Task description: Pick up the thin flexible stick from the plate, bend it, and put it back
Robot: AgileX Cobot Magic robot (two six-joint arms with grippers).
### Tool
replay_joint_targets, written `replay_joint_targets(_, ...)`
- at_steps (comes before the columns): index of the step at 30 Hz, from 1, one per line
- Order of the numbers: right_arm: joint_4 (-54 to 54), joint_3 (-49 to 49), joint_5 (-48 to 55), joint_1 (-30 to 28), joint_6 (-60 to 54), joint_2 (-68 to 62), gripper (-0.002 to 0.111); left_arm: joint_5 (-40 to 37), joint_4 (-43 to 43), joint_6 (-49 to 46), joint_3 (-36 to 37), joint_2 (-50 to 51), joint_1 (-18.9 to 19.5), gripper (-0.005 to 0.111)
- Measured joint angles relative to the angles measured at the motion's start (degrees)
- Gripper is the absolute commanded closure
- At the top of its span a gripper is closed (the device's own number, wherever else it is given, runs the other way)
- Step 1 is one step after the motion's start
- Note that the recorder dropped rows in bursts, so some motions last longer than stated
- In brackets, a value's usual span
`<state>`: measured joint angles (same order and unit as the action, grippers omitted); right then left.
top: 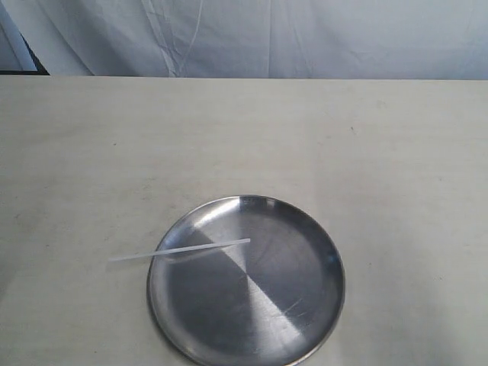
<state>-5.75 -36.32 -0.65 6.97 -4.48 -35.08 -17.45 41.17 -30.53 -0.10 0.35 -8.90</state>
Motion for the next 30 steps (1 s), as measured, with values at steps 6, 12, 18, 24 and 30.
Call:
replay_joint_targets(6,4.1,-30.4,40.2,5.4,-11.2,-37.7,0.109,0.0,0.0,0.0,0.0,0.0,-1.4,0.107)
replay_joint_targets(12,5.8,-43.9,53.8,16.9,-18.3,-65.2,0.109,0.0,0.0,0.0,0.0,0.0,-1.9,0.107)
replay_joint_targets(18,7.6,-45.7,54.4,27.1,-23.9,-79.3,0.109,0.0,0.0,0.0,0.0,0.0,-1.9,0.107)
replay_joint_targets(24,8.0,-45.8,51.0,31.2,-24.6,-82.1,0.107,0.0,0.0,0.0,0.0,0.0,-1.9,0.107)
replay_joint_targets(30,5.8,-46.1,47.5,32.2,-25.2,-82.1,0.059,0.0,0.0,0.0,0.0,0.0,-1.9,0.107)
